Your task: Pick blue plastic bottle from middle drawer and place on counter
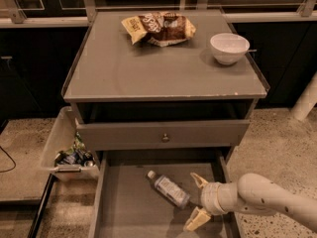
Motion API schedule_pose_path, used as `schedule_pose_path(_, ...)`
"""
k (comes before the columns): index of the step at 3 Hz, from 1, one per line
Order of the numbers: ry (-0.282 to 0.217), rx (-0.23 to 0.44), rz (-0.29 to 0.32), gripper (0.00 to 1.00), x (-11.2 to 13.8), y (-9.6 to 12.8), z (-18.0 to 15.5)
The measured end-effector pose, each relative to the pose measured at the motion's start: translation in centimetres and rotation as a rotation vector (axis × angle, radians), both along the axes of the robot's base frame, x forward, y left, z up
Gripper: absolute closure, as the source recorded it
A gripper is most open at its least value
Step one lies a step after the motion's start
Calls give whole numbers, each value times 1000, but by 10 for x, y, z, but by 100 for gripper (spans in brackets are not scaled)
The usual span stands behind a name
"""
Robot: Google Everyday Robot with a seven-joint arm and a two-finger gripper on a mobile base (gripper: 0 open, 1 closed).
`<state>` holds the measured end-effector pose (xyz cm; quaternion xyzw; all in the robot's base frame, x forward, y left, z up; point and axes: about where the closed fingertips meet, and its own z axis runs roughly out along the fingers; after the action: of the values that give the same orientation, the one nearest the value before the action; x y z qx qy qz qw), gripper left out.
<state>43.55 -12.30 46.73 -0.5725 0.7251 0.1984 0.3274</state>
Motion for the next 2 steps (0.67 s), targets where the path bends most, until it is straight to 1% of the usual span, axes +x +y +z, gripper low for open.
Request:
schedule_pose_path(1,8,61,-58,0,18,11,-24)
schedule_pose_path(2,31,130,-103,0,32,20,-46)
